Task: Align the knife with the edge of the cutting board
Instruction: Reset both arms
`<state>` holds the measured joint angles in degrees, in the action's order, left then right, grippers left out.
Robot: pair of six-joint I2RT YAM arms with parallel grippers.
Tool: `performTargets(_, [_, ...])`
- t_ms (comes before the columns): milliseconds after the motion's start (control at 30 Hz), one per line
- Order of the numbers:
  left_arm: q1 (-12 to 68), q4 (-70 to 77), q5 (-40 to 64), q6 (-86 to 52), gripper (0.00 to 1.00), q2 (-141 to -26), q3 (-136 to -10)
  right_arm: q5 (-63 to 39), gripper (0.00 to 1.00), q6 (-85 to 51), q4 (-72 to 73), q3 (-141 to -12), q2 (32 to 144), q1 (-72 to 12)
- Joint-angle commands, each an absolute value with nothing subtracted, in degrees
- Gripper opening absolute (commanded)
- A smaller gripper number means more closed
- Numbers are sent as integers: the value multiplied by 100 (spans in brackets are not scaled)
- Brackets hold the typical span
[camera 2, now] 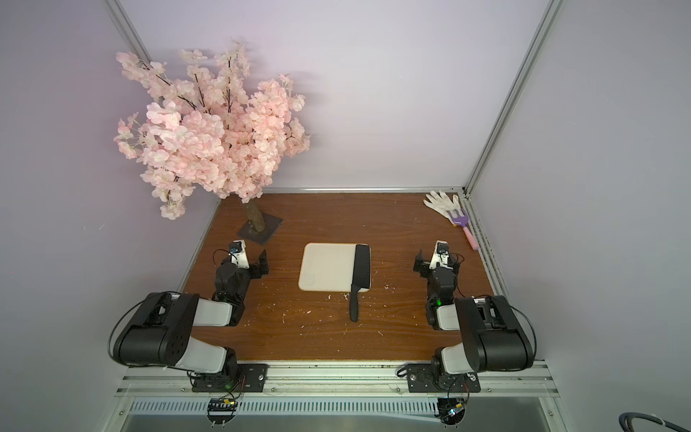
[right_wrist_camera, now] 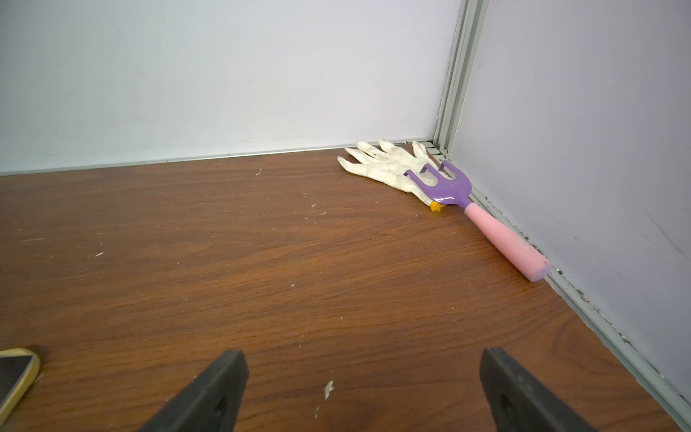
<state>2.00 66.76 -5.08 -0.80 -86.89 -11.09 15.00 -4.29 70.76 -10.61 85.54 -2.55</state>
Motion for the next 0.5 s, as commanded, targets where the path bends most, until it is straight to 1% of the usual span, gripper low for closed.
performTargets(0, [349,7484,-867,22,97,-8782,-1133,1317,100,-215,7951,-1014,8818,-293])
performTargets(100, [206,7233,-626,-59,97,-8796,-1248,1288,100,-185,7632,-1119,8734,-308])
performTargets(267, [210,7199,-615,-59,97,-8812,-1270,1300,100,-137,7585,-1169,8776,-342])
performTargets(367, [173,7177,-555,-75,97,-8811,-1290,549,99,100,7425,-1299,8834,-336])
performTargets(467, [160,7164,-530,-85,97,-8818,-1296,439,100,82,7400,-1316,8837,-300])
